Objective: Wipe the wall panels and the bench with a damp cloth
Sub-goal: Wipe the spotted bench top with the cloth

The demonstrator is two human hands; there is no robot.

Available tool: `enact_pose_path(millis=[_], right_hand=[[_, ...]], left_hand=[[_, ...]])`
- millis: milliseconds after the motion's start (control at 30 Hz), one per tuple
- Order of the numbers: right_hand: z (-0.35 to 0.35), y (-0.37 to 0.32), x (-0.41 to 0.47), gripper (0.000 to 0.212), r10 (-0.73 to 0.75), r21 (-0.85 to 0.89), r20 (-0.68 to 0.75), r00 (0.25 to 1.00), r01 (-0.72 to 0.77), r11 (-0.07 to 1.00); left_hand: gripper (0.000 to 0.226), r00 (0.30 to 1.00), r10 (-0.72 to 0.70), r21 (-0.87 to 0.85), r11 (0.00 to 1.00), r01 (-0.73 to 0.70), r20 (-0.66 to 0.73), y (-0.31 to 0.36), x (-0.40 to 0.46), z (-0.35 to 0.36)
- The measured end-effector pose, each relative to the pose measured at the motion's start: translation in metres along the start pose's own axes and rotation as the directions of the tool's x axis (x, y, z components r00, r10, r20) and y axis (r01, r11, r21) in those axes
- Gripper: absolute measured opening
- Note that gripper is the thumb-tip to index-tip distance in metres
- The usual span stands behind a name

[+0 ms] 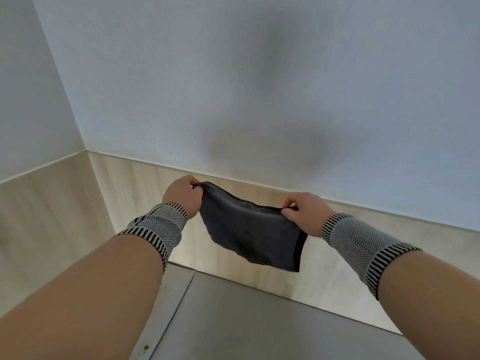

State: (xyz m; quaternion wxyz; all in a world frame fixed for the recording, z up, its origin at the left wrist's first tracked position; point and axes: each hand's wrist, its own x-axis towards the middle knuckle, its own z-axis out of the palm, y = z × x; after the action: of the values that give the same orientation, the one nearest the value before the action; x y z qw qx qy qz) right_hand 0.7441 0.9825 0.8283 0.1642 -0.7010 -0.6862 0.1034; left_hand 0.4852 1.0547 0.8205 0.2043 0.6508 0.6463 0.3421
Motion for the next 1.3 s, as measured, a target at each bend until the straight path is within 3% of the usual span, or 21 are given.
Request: enact_pose_path(millis=[100,267,467,667,867,1000,1133,1233,1300], right_hand=[[-0.003,0.021,0.002,0.005,-0.009,-0.054,-0.025,1.0,0.008,0.999],[-0.005,0.054,0.012,0.005,0.006,0.07,-0.051,0.999,-0.002,0.998],[0.012,0.093,0.024,0.01,-0.04,0.075,0.052,0.998,0.037,0.997],[0.039,0.102,0.005,0.002,-0.028,0.069,0.223,0.974,0.012,0.998],[0.085,0.085,-0.038,0.011,0.103,0.239,0.447,0.889,-0.229,0.944],[0.12,0.069,-0.066,0.013,0.147,0.232,0.573,0.806,-0.331,0.915],[0.158,0.072,-0.067,0.016,0.205,0.217,0.595,0.777,-0.401,0.89],[0.202,0.093,-0.046,0.016,0.265,0.134,0.529,0.806,-0.387,0.912],[0.236,0.116,-0.031,0.015,0.314,0.02,0.451,0.835,-0.361,0.932]], left_hand=[[0.023,1.0,-0.015,0.057,0.998,0.016,-0.023,0.005,-0.002,0.016],[0.025,0.997,-0.068,0.095,0.993,0.072,-0.042,0.012,-0.012,0.051],[0.024,0.985,-0.164,0.126,0.977,0.169,-0.054,0.009,-0.031,0.092],[0.024,0.97,-0.24,0.324,0.922,0.213,0.048,-0.013,-0.065,0.11],[0.024,0.935,-0.316,0.483,0.851,0.205,0.162,-0.061,-0.109,0.101],[0.021,0.908,-0.368,0.552,0.808,0.206,0.201,-0.091,-0.132,0.089],[0.022,0.9,-0.379,0.478,0.845,0.241,0.215,-0.106,-0.13,0.107],[0.018,0.925,-0.326,0.283,0.922,0.265,0.195,-0.12,-0.113,0.152],[0.03,0.949,-0.273,0.119,0.959,0.256,0.157,-0.138,-0.108,0.194]])
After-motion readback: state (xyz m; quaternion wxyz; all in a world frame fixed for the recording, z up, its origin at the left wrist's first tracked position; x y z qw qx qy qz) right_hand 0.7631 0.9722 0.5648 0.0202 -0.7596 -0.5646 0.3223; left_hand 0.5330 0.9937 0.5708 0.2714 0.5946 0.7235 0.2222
